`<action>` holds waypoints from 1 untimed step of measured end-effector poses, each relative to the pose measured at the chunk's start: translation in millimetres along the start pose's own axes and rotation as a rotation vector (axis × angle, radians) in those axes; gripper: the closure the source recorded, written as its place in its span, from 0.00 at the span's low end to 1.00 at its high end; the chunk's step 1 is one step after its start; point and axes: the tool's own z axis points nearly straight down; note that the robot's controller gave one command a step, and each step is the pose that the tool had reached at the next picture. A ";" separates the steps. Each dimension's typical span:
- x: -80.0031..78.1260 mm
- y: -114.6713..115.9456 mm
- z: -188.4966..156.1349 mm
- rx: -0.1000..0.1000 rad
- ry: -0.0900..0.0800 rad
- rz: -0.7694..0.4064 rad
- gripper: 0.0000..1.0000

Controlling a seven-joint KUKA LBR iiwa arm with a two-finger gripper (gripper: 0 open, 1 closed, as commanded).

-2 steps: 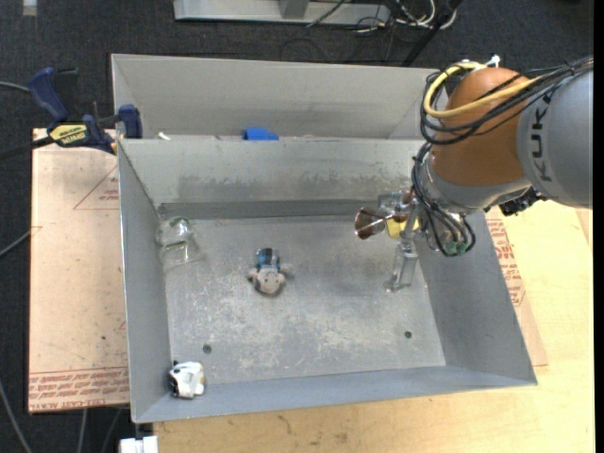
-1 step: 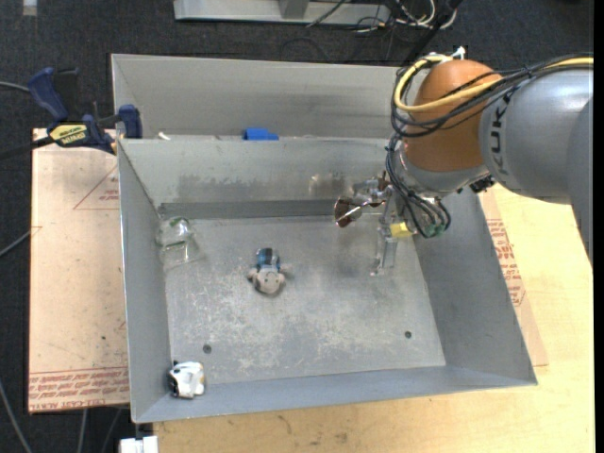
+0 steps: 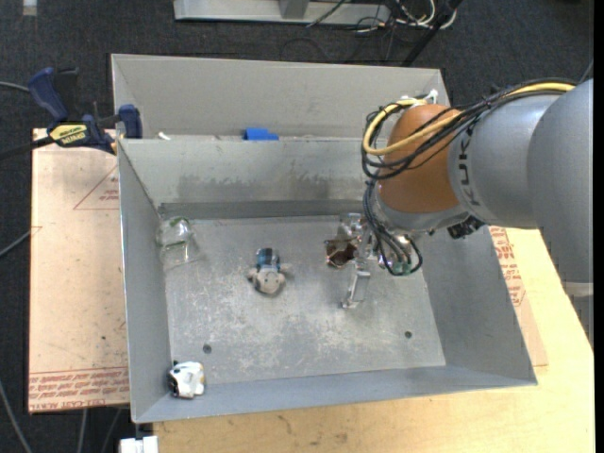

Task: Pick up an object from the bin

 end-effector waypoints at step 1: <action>-44.3 20.6 -2.9 0.001 -0.007 -0.479 1.00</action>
Offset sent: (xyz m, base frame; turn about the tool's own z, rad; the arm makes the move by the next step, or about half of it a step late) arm 0.0000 0.0000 0.0000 0.0000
